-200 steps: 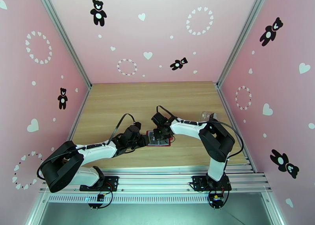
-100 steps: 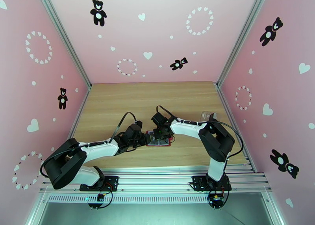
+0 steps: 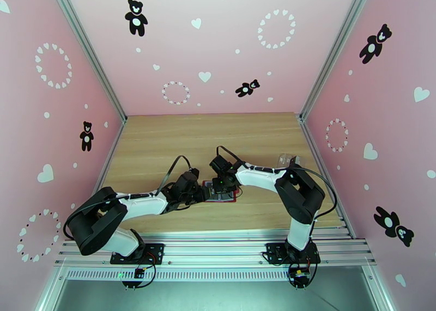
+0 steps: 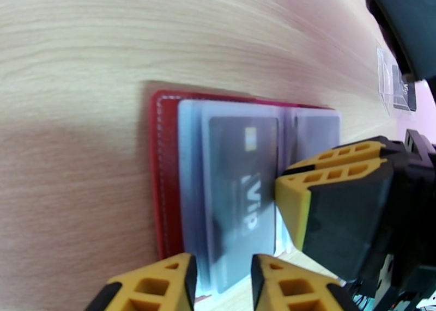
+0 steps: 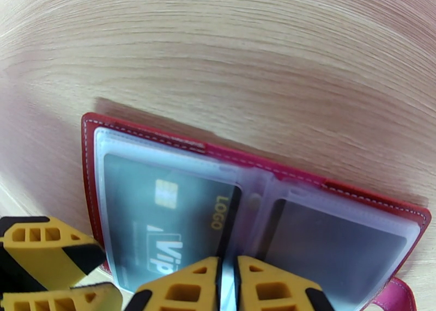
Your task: Put the credit cards into the card holder
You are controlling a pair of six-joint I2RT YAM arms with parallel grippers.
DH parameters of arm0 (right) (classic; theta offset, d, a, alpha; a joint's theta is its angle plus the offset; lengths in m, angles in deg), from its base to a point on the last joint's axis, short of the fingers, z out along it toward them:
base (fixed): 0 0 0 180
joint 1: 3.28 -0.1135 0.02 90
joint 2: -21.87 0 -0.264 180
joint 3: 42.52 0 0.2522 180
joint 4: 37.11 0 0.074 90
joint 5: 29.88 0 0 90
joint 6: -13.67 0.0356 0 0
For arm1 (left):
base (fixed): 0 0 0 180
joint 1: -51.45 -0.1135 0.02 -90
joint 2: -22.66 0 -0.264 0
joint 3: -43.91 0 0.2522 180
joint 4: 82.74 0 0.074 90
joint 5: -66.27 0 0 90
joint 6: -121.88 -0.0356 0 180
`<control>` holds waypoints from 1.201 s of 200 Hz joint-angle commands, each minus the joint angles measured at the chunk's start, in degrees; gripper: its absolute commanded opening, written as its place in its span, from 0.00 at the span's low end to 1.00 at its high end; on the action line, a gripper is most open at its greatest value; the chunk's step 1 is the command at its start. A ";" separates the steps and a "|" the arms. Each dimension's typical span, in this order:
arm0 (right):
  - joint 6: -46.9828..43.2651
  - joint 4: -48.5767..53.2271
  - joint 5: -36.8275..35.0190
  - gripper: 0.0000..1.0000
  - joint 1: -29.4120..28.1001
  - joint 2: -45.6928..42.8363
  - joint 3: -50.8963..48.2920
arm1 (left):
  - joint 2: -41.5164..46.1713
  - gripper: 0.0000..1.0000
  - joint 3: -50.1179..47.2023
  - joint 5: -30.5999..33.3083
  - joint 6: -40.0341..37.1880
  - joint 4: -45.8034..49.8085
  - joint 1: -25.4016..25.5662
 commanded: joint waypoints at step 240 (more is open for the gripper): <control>0.98 -1.00 1.01 0.18 0.09 -4.38 -2.60 | 0.08 0.33 2.45 -2.30 -0.08 -2.76 1.67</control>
